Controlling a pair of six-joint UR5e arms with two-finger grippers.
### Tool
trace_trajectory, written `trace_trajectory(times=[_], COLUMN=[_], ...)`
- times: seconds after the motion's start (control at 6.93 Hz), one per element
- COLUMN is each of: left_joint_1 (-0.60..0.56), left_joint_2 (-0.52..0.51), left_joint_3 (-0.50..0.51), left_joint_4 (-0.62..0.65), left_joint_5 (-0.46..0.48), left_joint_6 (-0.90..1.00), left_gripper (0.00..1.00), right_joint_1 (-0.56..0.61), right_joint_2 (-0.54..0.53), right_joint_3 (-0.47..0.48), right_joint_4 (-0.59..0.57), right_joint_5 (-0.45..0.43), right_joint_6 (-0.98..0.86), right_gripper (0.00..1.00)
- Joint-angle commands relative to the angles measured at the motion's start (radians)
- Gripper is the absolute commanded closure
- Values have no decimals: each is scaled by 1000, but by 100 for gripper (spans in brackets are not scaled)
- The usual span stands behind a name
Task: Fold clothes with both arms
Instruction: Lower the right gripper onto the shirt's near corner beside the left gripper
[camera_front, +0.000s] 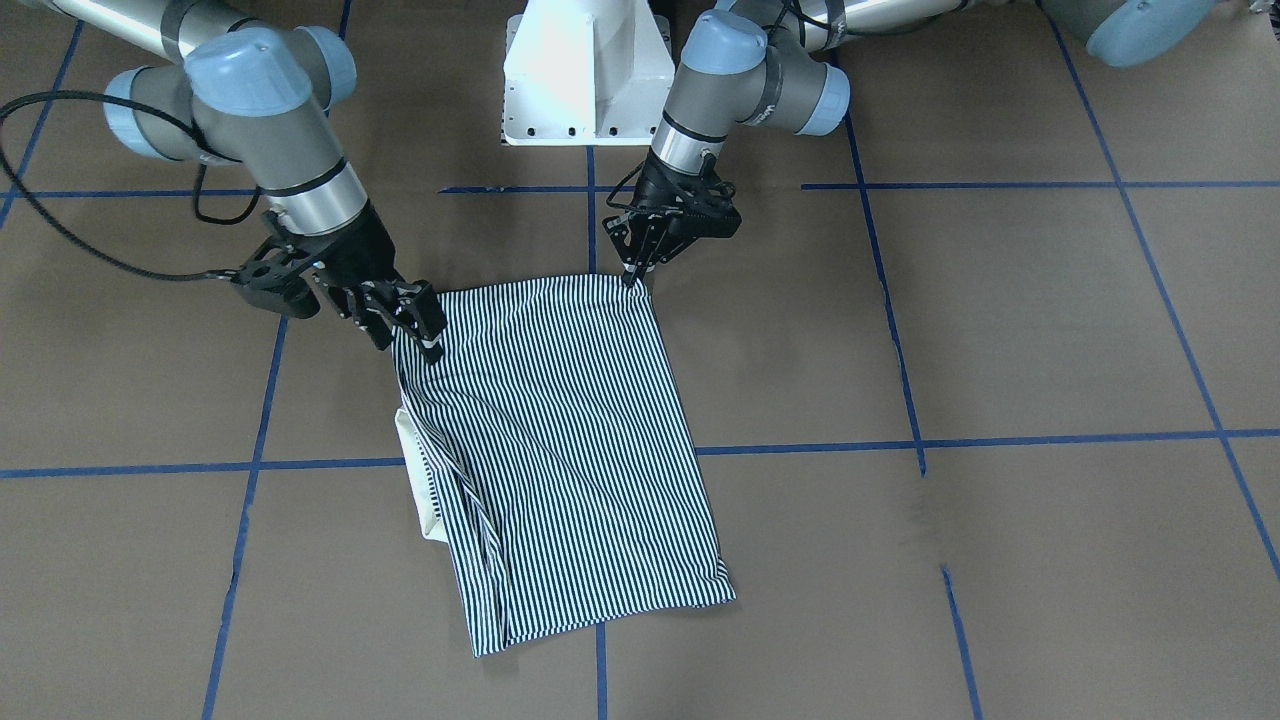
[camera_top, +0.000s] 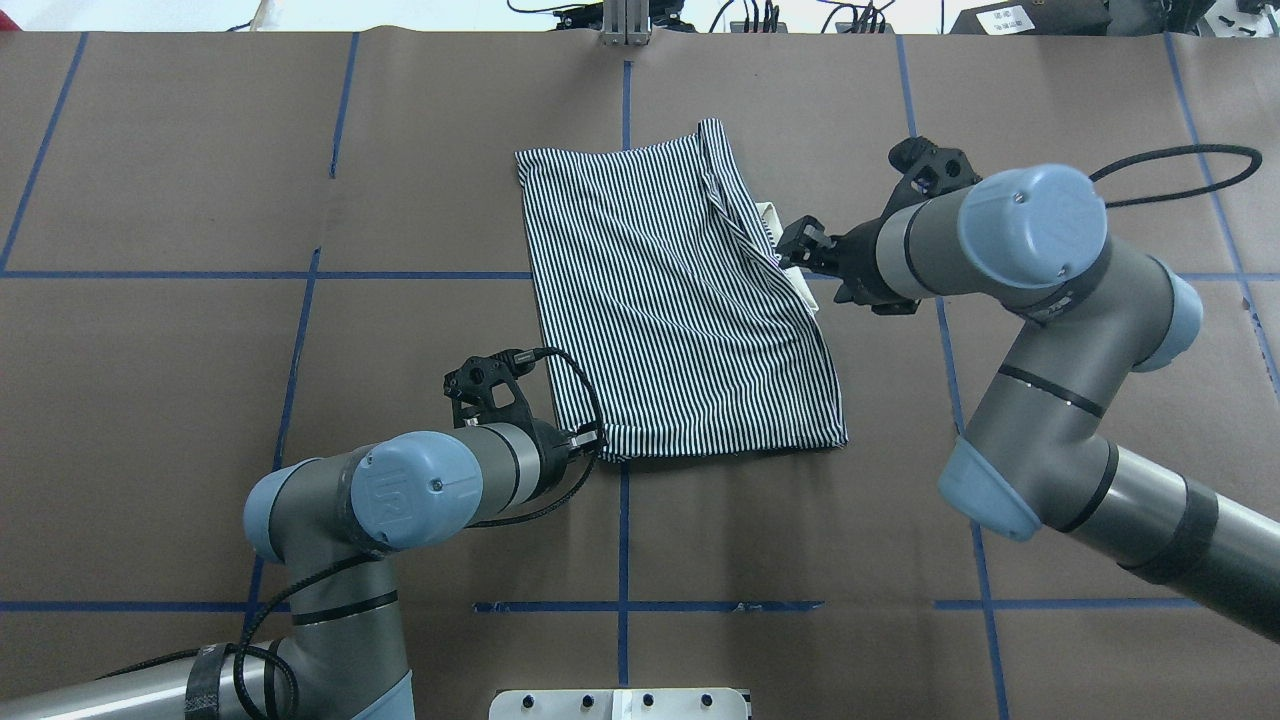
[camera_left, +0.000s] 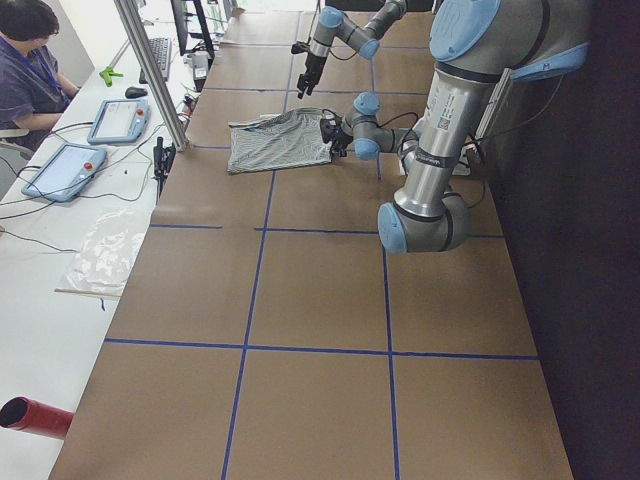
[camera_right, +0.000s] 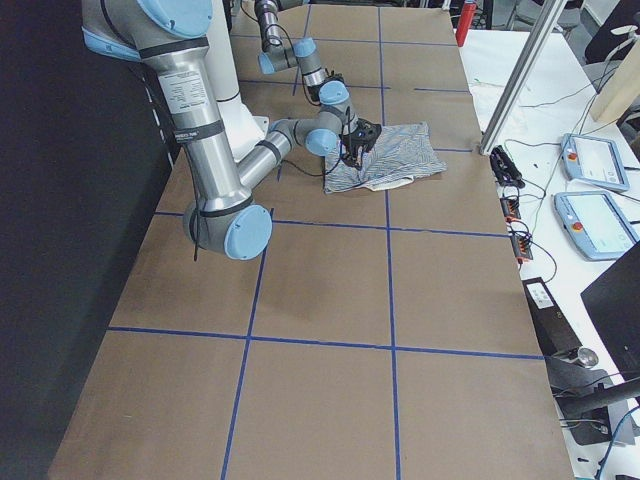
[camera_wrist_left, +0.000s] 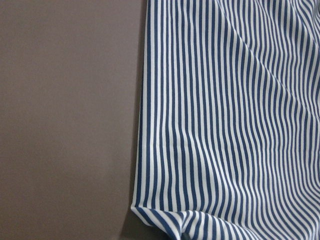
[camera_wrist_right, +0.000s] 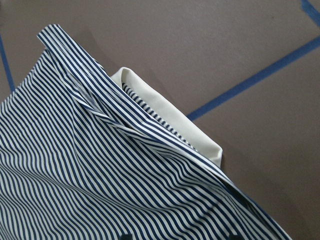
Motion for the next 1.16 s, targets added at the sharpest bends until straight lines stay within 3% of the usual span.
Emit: trace_trajectory(times=[0.0,1.01], left_joint_1=[-4,-1], left_joint_2=[2,2], left_joint_3=[-14,-20], left_joint_4=[1,2], left_joint_5=[44,67], left_joint_6=[6,6], left_gripper=[100,100], right_joint_1=[-83,-125], right_joint_2=[-2,11], right_joint_3=[-13,-56], right_joint_4=[-30,-76], right_joint_5=[-40,-45], right_joint_6=[31,30], right_gripper=[30,37])
